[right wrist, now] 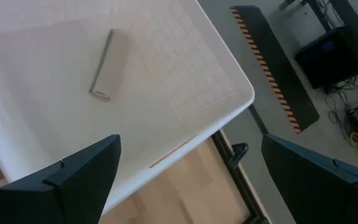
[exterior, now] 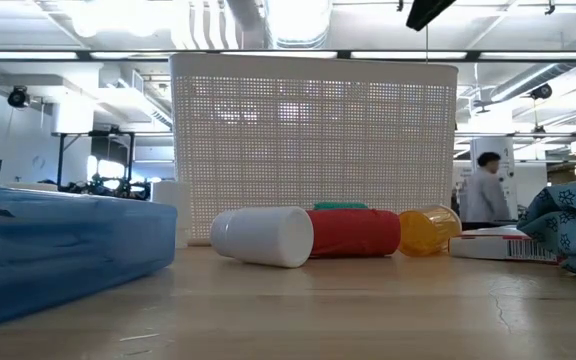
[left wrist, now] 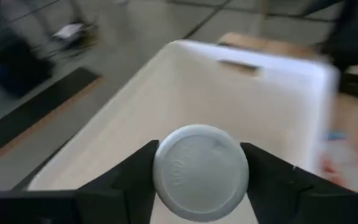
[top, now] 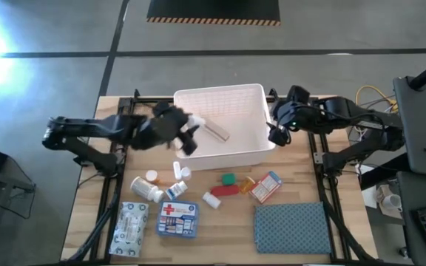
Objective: Pick & place medical supplies in basket/bin
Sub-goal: Put the left white medicine bottle into the white bin, then put the left orange pill bottle into the white bin
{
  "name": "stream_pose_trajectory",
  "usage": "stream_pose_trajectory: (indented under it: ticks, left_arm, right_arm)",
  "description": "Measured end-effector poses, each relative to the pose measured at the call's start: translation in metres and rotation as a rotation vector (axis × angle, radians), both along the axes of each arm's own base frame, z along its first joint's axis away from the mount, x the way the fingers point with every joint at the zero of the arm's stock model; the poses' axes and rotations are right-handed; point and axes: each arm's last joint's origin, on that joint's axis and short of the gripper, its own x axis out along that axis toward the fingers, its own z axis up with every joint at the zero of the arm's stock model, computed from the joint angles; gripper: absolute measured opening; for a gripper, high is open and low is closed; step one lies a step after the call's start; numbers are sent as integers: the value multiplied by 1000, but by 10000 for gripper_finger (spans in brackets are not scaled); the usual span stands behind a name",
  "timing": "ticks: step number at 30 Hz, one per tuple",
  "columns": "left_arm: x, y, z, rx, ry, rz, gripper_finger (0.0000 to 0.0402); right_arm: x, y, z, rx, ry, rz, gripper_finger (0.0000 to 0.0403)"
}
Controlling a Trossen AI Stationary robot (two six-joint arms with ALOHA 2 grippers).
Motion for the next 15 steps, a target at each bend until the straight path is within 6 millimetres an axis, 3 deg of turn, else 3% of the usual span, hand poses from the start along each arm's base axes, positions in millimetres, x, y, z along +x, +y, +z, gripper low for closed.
stream_pose_trajectory:
  ticks: [3, 7, 11, 15]
  left_arm:
    - [10, 16, -14, 0, 56, 52, 246]
    - [13, 13, -18, -22, 74, 11, 301]
    - [0, -11, -7, -124, 120, -128, 325]
    - [-28, -45, -1, -298, 231, -175, 325]
  right_arm:
    - [-5, 0, 3, 2, -13, 0, 379]
    - [-9, 0, 5, 14, -29, -4, 379]
    - [-15, 1, 5, 24, -24, -13, 379]
    - [-15, 1, 4, 24, -20, -13, 379]
